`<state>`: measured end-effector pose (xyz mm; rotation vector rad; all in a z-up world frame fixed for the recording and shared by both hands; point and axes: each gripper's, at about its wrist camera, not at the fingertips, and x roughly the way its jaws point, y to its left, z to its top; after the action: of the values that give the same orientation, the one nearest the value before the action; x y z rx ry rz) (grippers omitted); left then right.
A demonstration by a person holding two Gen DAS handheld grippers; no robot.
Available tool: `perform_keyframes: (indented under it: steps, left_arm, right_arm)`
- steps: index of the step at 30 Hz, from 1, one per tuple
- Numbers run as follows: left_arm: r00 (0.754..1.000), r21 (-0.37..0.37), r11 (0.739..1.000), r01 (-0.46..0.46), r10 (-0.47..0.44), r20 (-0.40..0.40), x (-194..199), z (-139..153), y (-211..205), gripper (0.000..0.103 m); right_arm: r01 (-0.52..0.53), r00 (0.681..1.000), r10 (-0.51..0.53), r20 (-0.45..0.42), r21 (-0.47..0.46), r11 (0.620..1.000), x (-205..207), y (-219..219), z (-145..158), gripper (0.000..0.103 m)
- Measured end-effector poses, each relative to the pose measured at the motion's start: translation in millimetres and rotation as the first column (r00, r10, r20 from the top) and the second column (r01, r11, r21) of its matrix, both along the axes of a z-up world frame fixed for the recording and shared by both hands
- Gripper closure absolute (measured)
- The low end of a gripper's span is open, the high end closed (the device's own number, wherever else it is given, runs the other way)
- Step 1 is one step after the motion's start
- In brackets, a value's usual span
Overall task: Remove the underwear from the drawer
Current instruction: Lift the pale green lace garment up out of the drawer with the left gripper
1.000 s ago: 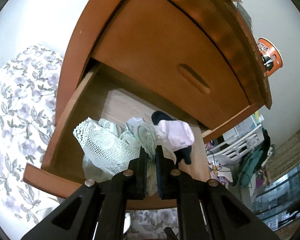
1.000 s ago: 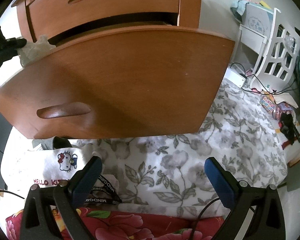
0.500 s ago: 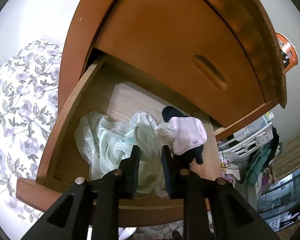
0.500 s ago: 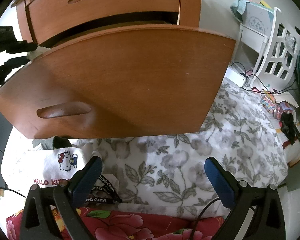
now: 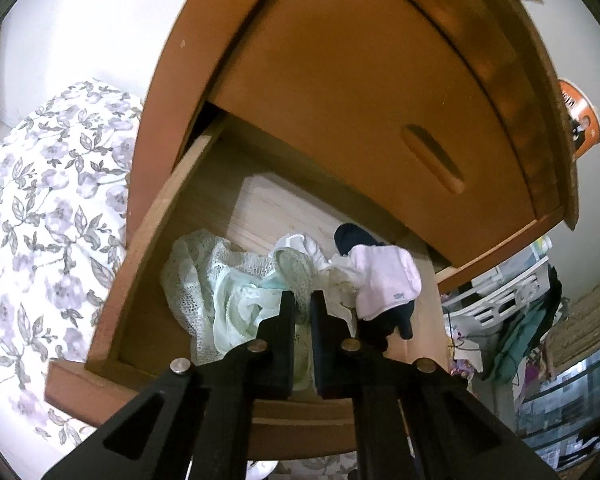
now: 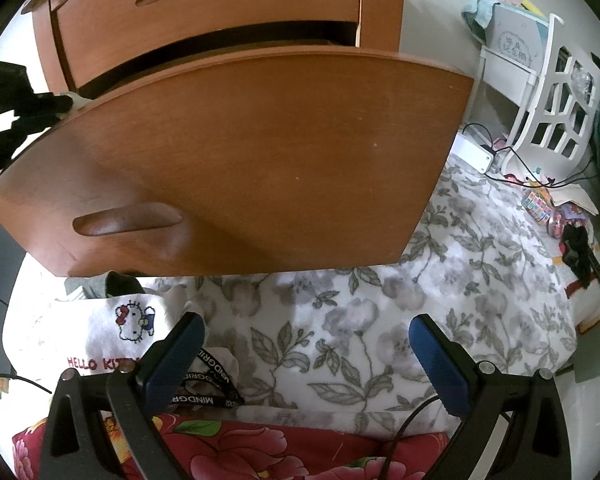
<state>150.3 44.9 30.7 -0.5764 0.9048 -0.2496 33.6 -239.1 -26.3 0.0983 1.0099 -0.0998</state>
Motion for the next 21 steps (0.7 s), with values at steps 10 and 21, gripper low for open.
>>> perform_keyframes:
  steps: [10,21]
  left_arm:
    - [0.996,-0.066,0.998,0.010,-0.004,0.090,-14.3,23.6,10.9,0.096]
    - [0.965,-0.071,0.996,0.049,-0.029,0.261,-41.1,79.2,12.7,0.097]
  right_arm:
    - [-0.002,1.000,0.002,0.003,-0.010,1.000,-0.9,1.4,0.7,0.000]
    - [0.000,1.000,0.000,0.008,-0.016,1.000,-1.9,1.3,2.3,0.000]
